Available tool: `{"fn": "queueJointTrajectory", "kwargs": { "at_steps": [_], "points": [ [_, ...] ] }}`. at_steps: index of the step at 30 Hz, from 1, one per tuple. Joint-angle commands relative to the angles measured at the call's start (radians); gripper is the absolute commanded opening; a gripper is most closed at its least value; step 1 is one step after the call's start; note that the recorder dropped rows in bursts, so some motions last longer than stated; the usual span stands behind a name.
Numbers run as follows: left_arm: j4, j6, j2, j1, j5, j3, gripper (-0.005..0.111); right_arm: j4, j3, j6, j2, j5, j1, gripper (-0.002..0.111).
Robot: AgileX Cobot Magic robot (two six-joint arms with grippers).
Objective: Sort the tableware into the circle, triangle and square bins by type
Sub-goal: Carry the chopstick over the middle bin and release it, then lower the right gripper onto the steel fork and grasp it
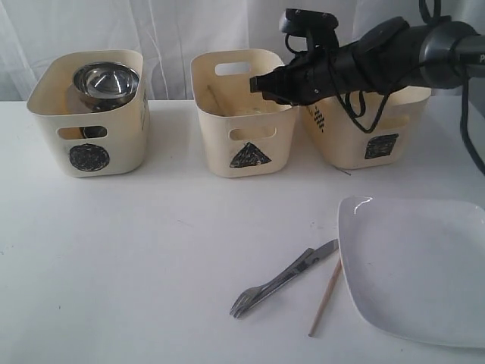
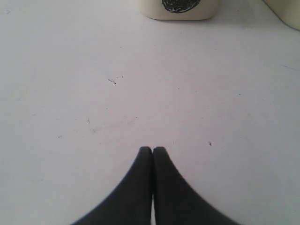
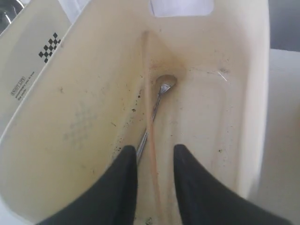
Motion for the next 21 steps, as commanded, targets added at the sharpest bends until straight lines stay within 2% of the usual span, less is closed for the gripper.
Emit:
{"fn": "queueJointTrajectory", "kwargs": {
  "at_steps": [1, 4, 6, 10, 12, 16, 21],
  "points": [
    [-0.006, 0.001, -0.008, -0.006, 0.029, 0.003, 0.000, 0.000, -0.004, -0.012, -0.057, 0.047, -0.007, 0.027],
    [-0.006, 0.001, -0.008, -0.006, 0.029, 0.003, 0.000, -0.074, -0.004, -0.006, -0.157, 0.200, -0.007, 0.027],
    [-0.006, 0.001, -0.008, -0.006, 0.029, 0.003, 0.000, -0.205, -0.002, 0.119, -0.209, 0.364, -0.007, 0.026],
    [-0.006, 0.001, -0.008, -0.006, 0.029, 0.003, 0.000, -0.552, 0.000, 0.362, -0.236, 0.655, -0.007, 0.000],
    [-0.006, 0.001, -0.008, -0.006, 0.029, 0.003, 0.000, -0.609, 0.003, 0.390, -0.236, 0.758, -0.007, 0.000],
    [-0.006, 0.001, -0.008, -0.006, 0.029, 0.003, 0.000, -0.597, 0.066, 0.323, -0.250, 0.860, 0.012, 0.000],
    [-0.006, 0.001, -0.008, -0.006, 0.029, 0.003, 0.000, -0.594, 0.202, 0.062, -0.242, 0.860, 0.107, 0.000]
  ]
}}
